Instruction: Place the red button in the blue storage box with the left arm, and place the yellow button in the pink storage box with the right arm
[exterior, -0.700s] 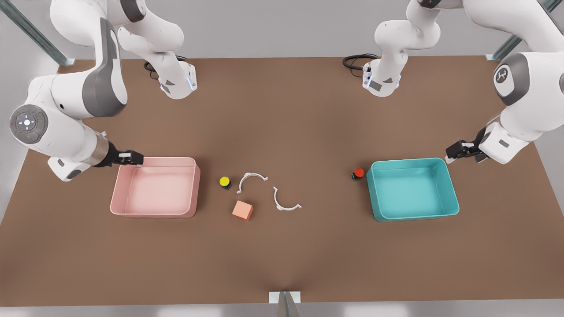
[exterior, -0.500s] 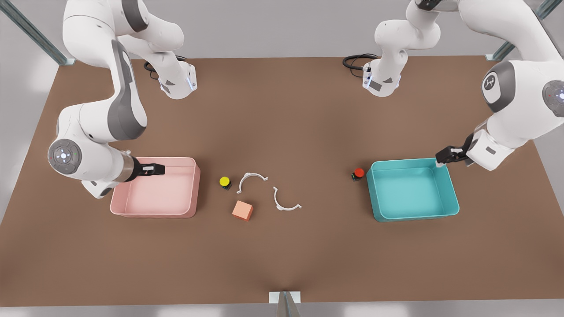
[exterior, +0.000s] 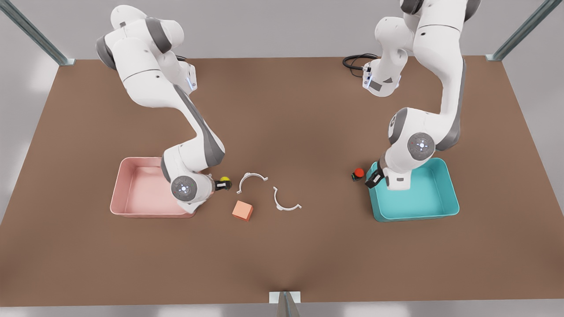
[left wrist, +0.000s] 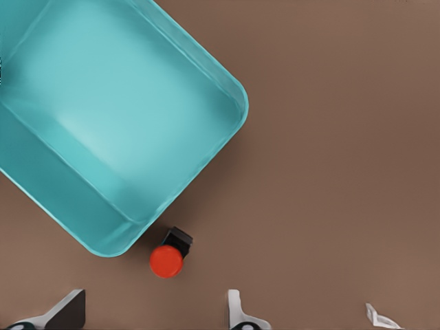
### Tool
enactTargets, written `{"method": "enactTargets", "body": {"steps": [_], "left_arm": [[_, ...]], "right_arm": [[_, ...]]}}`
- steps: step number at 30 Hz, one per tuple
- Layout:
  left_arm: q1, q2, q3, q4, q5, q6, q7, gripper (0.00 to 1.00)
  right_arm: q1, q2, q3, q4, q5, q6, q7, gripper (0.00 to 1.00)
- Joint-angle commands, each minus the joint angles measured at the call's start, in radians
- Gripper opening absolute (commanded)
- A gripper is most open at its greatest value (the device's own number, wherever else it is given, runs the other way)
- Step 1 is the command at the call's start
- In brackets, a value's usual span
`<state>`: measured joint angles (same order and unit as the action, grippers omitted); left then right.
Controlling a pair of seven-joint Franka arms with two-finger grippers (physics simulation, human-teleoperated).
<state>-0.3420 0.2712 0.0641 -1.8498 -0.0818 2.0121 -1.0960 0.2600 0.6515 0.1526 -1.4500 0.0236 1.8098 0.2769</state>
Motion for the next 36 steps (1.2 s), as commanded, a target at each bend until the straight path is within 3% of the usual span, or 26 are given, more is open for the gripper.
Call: {"method": "enactTargets", "body": {"steps": [1, 2, 5, 7, 10, 15, 36], "left_arm": [[0.0, 0.011, -0.001, -0.026, -0.001, 0.16, -0.901, 1.0], [0.0, 0.02, -0.001, -0.04, -0.006, 0.171, -0.903, 1.0], [-0.029, 0.03, -0.001, -0.078, -0.021, 0.194, -0.903, 1.0], [-0.037, 0.005, 0.0, -0.134, -0.021, 0.198, -0.903, 1.0], [-0.063, -0.029, 0.0, -0.255, -0.021, 0.352, -0.901, 1.0], [-0.066, -0.026, 0.0, -0.325, -0.019, 0.436, -0.9, 1.0], [-0.066, 0.08, 0.0, -0.341, -0.013, 0.478, -0.887, 1.0]], "right_arm": [[-0.007, 0.02, -0.001, -0.027, -0.028, 0.216, 0.182, 1.0], [-0.008, 0.023, -0.002, -0.098, -0.039, 0.344, 0.183, 1.0], [-0.002, 0.019, -0.002, -0.168, -0.039, 0.459, 0.263, 1.0], [0.002, -0.006, -0.002, -0.197, -0.039, 0.483, 0.288, 1.0], [0.001, -0.026, 0.001, -0.224, -0.037, 0.513, 0.323, 1.0], [0.008, -0.076, 0.019, -0.325, -0.051, 0.572, 0.373, 1.0], [0.018, -0.122, 0.053, -0.515, -0.051, 0.675, 0.502, 1.0]]}}
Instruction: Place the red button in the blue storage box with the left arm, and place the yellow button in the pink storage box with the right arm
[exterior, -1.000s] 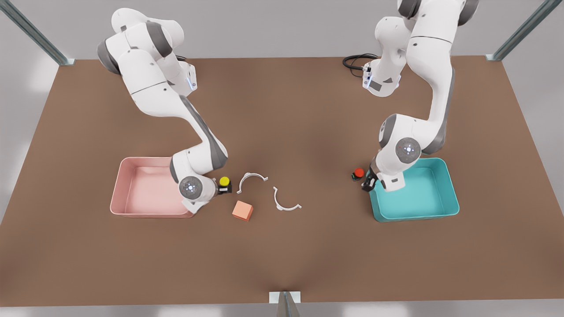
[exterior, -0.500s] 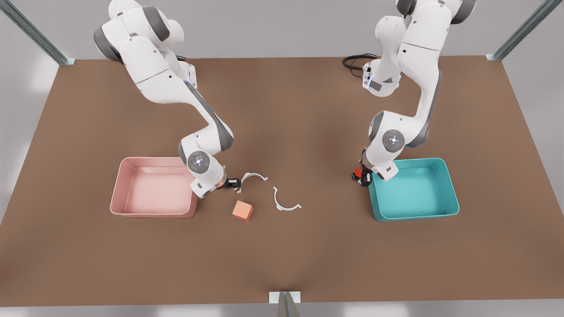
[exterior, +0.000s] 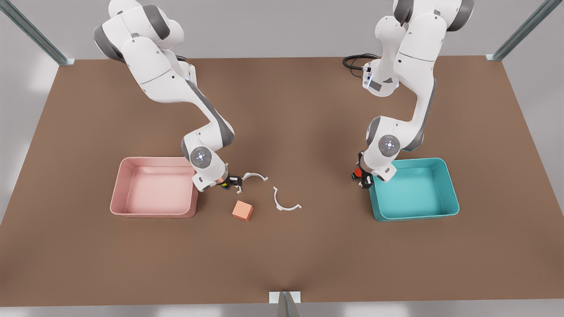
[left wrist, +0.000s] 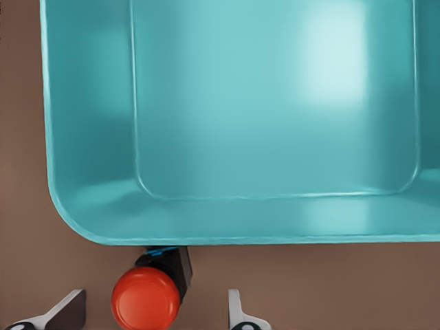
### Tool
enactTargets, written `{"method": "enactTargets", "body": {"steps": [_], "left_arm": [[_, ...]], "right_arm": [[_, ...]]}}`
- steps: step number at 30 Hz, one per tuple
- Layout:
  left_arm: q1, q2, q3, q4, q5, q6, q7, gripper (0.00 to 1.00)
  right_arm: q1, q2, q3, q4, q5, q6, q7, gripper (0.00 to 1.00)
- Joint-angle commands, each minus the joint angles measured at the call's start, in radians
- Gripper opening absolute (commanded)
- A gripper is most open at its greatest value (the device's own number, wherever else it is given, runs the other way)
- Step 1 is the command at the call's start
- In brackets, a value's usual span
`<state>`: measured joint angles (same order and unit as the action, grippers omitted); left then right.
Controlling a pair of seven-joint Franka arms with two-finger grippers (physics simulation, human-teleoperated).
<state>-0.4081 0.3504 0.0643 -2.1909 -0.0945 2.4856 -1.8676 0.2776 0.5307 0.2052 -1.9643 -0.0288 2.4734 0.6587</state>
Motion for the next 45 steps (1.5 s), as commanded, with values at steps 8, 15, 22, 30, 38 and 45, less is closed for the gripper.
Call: {"method": "enactTargets", "body": {"steps": [8, 15, 22, 30, 38, 45], "left_arm": [[0.0, 0.029, -0.001, -0.013, -0.001, 0.004, -0.108, 1.0], [-0.001, 0.058, -0.001, -0.007, -0.001, 0.044, -0.104, 0.99], [-0.014, 0.055, -0.001, -0.007, -0.001, 0.044, -0.107, 0.63], [-0.015, 0.036, -0.001, -0.004, -0.001, 0.038, -0.102, 0.55], [-0.018, -0.122, 0.005, 0.079, 0.029, -0.209, -0.041, 0.52], [0.189, -0.139, 0.015, 0.141, 0.03, -0.304, 0.311, 0.52]], "right_arm": [[-0.011, -0.023, -0.001, -0.041, 0.0, 0.027, 0.121, 1.0], [-0.012, -0.017, -0.01, -0.047, 0.0, 0.027, 0.121, 1.0], [-0.012, 0.0, -0.017, -0.039, -0.002, 0.036, 0.121, 1.0], [-0.003, 0.009, -0.017, -0.045, 0.001, 0.035, 0.122, 0.97], [0.0, 0.022, -0.017, -0.045, 0.001, 0.033, 0.128, 0.95], [0.0, 0.022, -0.013, -0.042, 0.003, 0.03, 0.137, 0.71]]}}
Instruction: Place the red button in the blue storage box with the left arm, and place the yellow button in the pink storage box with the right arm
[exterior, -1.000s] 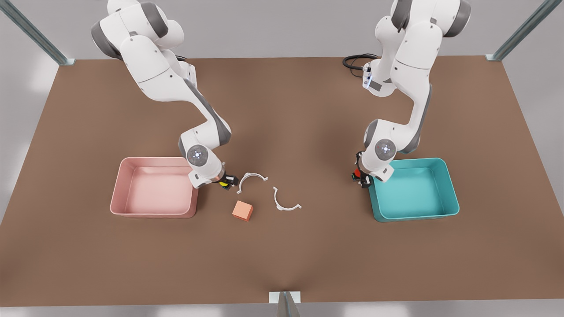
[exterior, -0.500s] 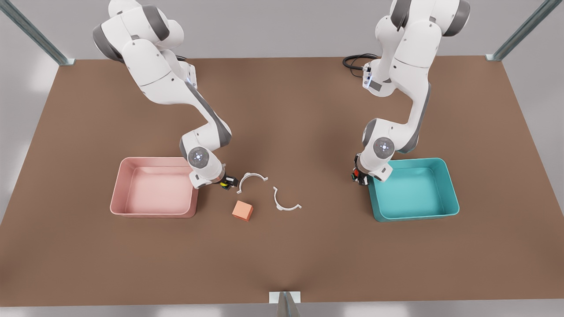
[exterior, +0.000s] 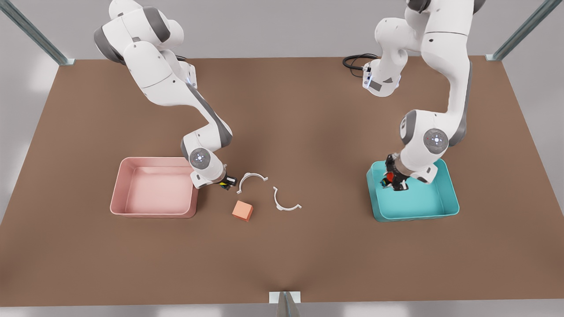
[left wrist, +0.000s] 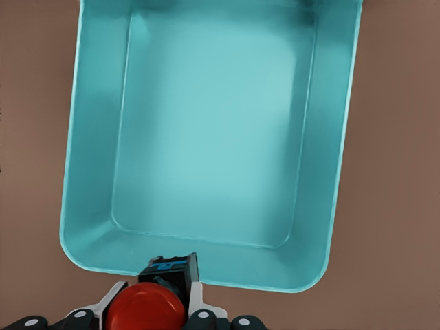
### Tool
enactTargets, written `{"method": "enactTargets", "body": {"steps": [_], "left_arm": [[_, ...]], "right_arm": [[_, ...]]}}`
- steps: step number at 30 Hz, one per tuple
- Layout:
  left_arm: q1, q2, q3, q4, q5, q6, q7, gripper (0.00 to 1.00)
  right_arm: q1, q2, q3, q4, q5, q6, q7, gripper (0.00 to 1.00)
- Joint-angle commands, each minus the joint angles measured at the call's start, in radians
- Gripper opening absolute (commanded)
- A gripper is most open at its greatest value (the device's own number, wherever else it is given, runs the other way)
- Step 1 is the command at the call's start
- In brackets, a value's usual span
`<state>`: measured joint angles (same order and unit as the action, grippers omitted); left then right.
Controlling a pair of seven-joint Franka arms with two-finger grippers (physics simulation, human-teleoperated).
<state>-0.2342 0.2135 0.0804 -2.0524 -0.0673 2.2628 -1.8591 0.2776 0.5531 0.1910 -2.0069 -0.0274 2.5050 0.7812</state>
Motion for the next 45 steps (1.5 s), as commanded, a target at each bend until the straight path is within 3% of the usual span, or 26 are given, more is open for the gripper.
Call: {"method": "enactTargets", "body": {"steps": [1, 4, 8, 9, 10, 18, 22, 24, 27, 31, 45], "left_arm": [[0.042, 0.004, 0.004, 0.001, 0.003, -0.088, 0.356, 0.52], [0.081, 0.049, 0.025, -0.002, 0.003, -0.088, 0.495, 0.52], [0.092, 0.118, 0.038, 0.006, 0.001, -0.048, 0.525, 0.53], [0.092, 0.122, 0.038, 0.006, 0.001, -0.046, 0.525, 0.58], [0.092, 0.122, 0.038, 0.006, 0.001, -0.046, 0.525, 1.0], [0.088, 0.109, 0.038, 0.075, 0.003, -0.069, 0.639, 1.0], [0.095, 0.11, 0.038, 0.293, 0.003, -0.215, 1.228, 1.0], [0.133, 0.11, 0.038, 0.455, 0.001, -0.382, 1.698, 1.0], [0.13, 0.067, 0.036, 0.595, 0.004, -0.54, 1.992, 1.0], [0.121, -0.083, 0.027, 0.6, 0.077, -0.658, 1.985, 1.0], [0.11, -0.068, 0.029, 0.6, 0.078, -0.657, 1.989, 1.0]], "right_arm": [[0.0, -0.001, 0.001, 0.0, 0.001, -0.002, 0.015, 0.63], [0.0, -0.001, 0.001, 0.0, 0.001, -0.002, 0.015, 0.53], [-0.006, -0.012, 0.008, 0.007, 0.001, -0.008, 0.004, 0.31], [-0.006, -0.015, 0.008, 0.007, 0.0, -0.008, 0.003, 0.3], [-0.006, -0.025, 0.008, 0.008, 0.0, -0.009, 0.001, 0.3], [0.0, -0.114, 0.013, 0.036, -0.04, -0.026, -0.016, 0.3], [0.0, -0.168, 0.013, 0.091, -0.074, -0.167, -0.037, 0.3], [-0.008, -0.183, 0.013, 0.103, -0.074, -0.199, -0.08, 0.3], [-0.024, -0.213, -0.002, 0.114, -0.086, -0.23, -0.212, 0.3], [-0.11, -0.246, -0.001, 0.123, -0.109, -0.281, -0.398, 0.3], [-0.402, -0.222, -0.002, 0.122, -0.138, -0.275, -0.858, 0.31]]}}
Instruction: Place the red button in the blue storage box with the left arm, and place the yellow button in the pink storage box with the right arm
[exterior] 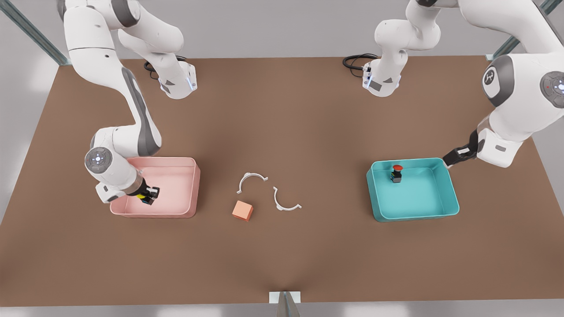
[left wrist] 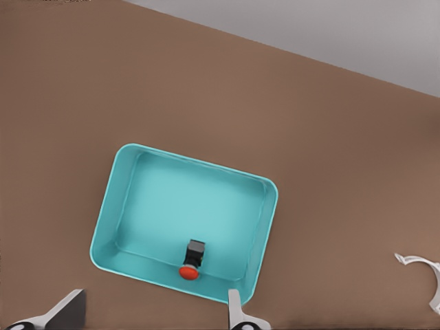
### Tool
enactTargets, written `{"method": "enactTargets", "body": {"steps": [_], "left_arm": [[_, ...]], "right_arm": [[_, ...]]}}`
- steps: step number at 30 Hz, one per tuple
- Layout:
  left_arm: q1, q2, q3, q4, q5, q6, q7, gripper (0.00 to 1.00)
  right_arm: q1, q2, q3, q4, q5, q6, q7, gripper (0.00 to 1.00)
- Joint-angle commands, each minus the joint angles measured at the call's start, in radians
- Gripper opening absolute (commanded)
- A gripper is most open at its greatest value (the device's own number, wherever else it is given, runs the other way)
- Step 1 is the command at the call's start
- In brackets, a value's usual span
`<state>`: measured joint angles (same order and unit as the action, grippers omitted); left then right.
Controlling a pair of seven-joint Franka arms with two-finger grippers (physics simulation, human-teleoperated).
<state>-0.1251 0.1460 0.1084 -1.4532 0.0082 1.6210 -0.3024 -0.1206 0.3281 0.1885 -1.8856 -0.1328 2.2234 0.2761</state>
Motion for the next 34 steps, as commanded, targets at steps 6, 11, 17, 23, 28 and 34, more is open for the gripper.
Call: {"method": "enactTargets", "body": {"steps": [6, 11, 17, 23, 28, 34], "left_arm": [[0.002, 0.0, 0.001, 0.001, 0.003, -0.013, 0.433, 1.0], [0.001, 0.0, 0.001, 0.001, 0.003, -0.013, 0.433, 1.0], [0.001, 0.0, 0.001, 0.001, 0.003, -0.006, 0.431, 1.0], [-0.001, -0.006, 0.001, 0.001, 0.003, -0.012, 0.43, 1.0], [0.001, -0.008, -0.001, 0.001, 0.003, -0.013, 0.43, 1.0], [-0.001, -0.008, -0.001, 0.001, 0.003, -0.016, 0.43, 1.0]], "right_arm": [[-0.03, -0.009, 0.022, -0.044, -0.027, -0.105, -0.362, 0.31], [-0.03, -0.007, 0.022, -0.053, -0.027, -0.11, -0.364, 0.85], [-0.022, -0.017, 0.06, 0.066, -0.027, -0.252, -0.348, 1.0], [-0.025, -0.027, 0.172, 0.352, -0.013, -0.536, -0.247, 1.0], [0.117, -0.13, -0.003, 0.453, 0.022, -0.628, -0.25, 1.0], [0.229, -0.225, -0.179, 0.439, 0.131, -0.798, -0.186, 1.0]]}}
